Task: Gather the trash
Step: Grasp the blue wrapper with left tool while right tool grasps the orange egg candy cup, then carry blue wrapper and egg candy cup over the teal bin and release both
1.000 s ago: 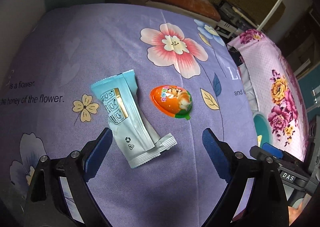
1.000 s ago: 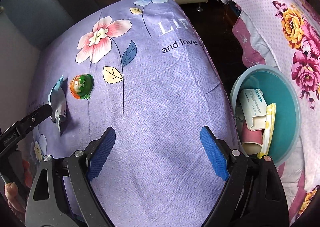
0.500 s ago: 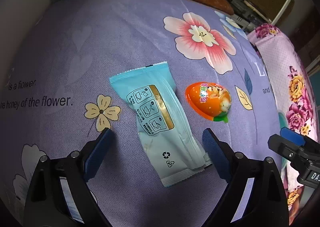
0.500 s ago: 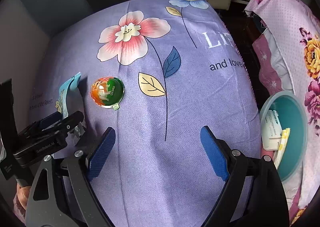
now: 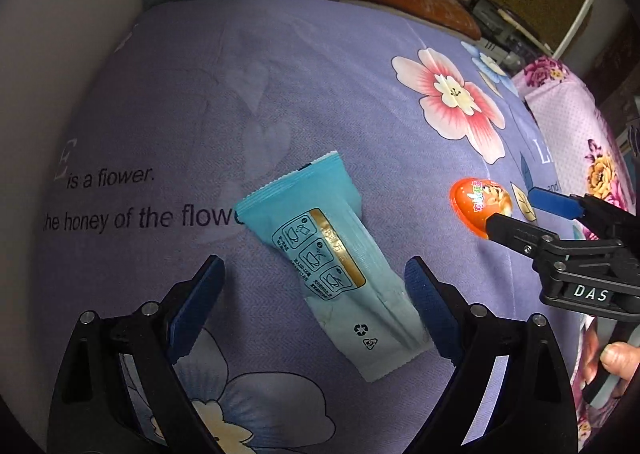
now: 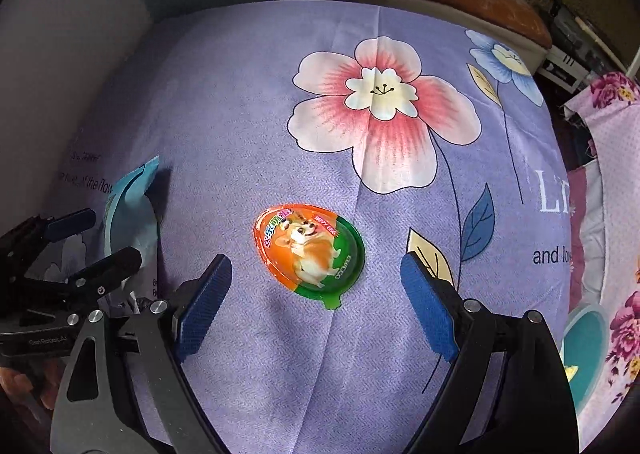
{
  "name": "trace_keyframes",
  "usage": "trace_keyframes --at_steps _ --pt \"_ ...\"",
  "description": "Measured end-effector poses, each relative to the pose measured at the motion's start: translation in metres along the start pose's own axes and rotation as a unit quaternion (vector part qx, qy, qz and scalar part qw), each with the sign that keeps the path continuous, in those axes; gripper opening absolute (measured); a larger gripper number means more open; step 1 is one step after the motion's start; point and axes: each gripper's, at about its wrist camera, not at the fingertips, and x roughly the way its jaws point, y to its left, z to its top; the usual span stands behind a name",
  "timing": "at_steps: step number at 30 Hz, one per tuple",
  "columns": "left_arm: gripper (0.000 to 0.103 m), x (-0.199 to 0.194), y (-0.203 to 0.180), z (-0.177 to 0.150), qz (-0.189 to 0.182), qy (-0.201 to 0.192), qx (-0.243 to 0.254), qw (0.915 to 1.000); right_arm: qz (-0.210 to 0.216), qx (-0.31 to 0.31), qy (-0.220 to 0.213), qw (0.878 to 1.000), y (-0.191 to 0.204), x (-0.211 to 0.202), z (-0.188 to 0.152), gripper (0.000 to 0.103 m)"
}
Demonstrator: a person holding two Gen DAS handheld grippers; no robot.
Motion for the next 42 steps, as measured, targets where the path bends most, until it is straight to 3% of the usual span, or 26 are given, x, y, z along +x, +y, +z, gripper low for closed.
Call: trace_keyframes --at_steps 2,6,17,20,22,23,26,42 --pt "0.092 -0.003 0.006 0.001 -0.004 0.0 -0.007 1.0 -0.002 -0.008 0.002 1.0 0.002 0.007 0.004 0.08" --pt "0.092 -0.002 0.008 0.003 -0.005 0.002 -0.013 0.9999 0.007 -0.004 0.015 1.0 -0.002 0.02 0.007 0.056" --pt "0.091 0.01 -0.016 0.0 -0.004 0.011 -0.012 0.9999 0.027 0.062 -0.012 0.998 -0.029 -0.008 -0.017 0.055" --pt "0.073 0.013 -0.023 0.001 0.004 0.011 -0.007 0.9999 0.038 0.077 -0.016 0.996 -0.036 -0.015 -0.027 0.056" --pt "0.049 0.013 -0.029 0.001 0.021 0.005 0.0 0.9998 0.041 0.083 -0.019 0.996 -0.039 -0.02 -0.036 0.056" --pt "0.043 0.012 -0.03 0.001 0.023 0.002 0.001 0.9997 0.042 0.086 -0.021 0.995 -0.041 -0.022 -0.038 0.056" --pt "0.036 0.009 -0.034 -0.001 0.018 -0.002 -0.003 0.9998 0.045 0.094 -0.029 0.994 -0.047 -0.031 -0.05 0.056" --pt "0.036 0.005 -0.156 -0.036 -0.015 0.011 0.119 0.9927 0.052 0.189 -0.066 0.978 -0.117 -0.069 -0.117 0.056"
